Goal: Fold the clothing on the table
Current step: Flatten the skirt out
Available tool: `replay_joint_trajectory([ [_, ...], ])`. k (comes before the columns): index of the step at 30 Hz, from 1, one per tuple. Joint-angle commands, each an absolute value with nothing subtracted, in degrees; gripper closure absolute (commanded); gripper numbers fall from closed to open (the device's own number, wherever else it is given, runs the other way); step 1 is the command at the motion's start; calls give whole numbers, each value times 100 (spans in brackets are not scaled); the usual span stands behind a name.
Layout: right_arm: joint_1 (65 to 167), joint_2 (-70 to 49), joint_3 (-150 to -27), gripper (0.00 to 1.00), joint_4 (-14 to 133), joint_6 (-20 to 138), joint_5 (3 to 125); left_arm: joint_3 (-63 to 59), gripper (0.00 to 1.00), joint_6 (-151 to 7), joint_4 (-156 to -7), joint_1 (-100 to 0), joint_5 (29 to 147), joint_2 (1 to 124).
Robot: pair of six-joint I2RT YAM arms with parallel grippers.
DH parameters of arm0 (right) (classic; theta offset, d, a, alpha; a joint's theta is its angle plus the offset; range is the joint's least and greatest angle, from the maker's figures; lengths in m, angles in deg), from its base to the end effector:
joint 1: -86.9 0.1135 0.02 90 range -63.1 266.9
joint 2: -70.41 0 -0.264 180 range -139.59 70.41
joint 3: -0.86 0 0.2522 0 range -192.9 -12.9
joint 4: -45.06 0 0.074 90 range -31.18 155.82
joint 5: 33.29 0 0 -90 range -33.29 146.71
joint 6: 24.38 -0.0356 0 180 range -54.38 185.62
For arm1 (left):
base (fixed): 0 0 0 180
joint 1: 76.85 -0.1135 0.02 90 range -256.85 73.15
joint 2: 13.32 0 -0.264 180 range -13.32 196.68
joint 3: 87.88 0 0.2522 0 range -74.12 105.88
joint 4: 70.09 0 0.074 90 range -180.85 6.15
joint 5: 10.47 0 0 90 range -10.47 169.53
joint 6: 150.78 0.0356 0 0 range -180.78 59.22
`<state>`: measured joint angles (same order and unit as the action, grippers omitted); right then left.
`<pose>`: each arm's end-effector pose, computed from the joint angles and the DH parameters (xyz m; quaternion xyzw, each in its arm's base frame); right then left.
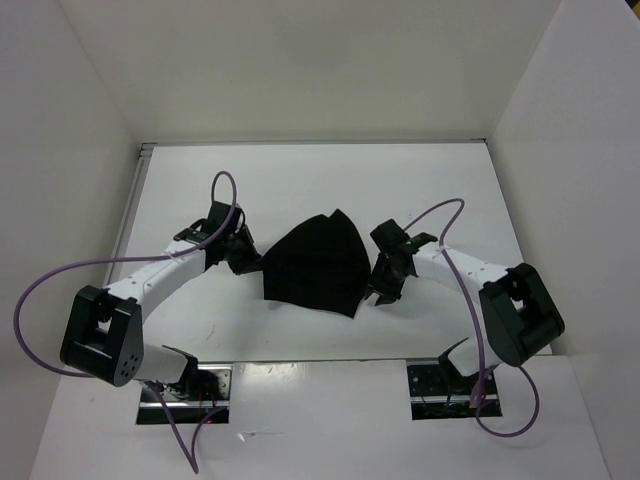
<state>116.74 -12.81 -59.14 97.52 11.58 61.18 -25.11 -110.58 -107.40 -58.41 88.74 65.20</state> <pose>0.2135 0.1256 0.1701 0.2031 0.9704 0.1120 0.0668 0.2598 -0.0926 0.2165 -0.2310 0.9171 -0.2402 0.2187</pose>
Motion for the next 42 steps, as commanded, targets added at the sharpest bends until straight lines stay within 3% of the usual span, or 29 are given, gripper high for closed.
replay_joint_trajectory([
  [1, 11809, -1431, -5895, 61, 9310, 1236, 6427, -2508, 100, -11053, -10723, -5892, 8858, 6490],
  [16, 12293, -2423, -6019, 60, 8695, 1236, 6753, -2613, 100, -11053, -10670, -5892, 8858, 6490],
  [19, 12346, -2582, -6019, 70, 8642, 1236, 6613, -2666, 100, -11053, -10670, -5892, 8858, 6542],
  [20, 12346, -2583, -5966, 87, 8642, 1236, 6507, -2666, 100, -11053, -10670, -5892, 8858, 6543],
  [23, 12346, -2417, -6018, 100, 8966, 1088, 5763, -2727, 100, -11053, -10670, -6005, 8858, 6543],
  [30, 12346, -1626, -6405, 100, 10609, 1017, 4951, -3008, 100, -11000, -10670, -6006, 9052, 6490],
  [36, 12346, -704, -6835, 100, 11023, 955, 4934, -3140, 100, -10947, -10670, -6006, 9131, 6604],
  [42, 11794, -518, -8039, 100, 11016, 1648, 5046, -2195, 100, -10894, -10486, -6006, 9473, 6955],
])
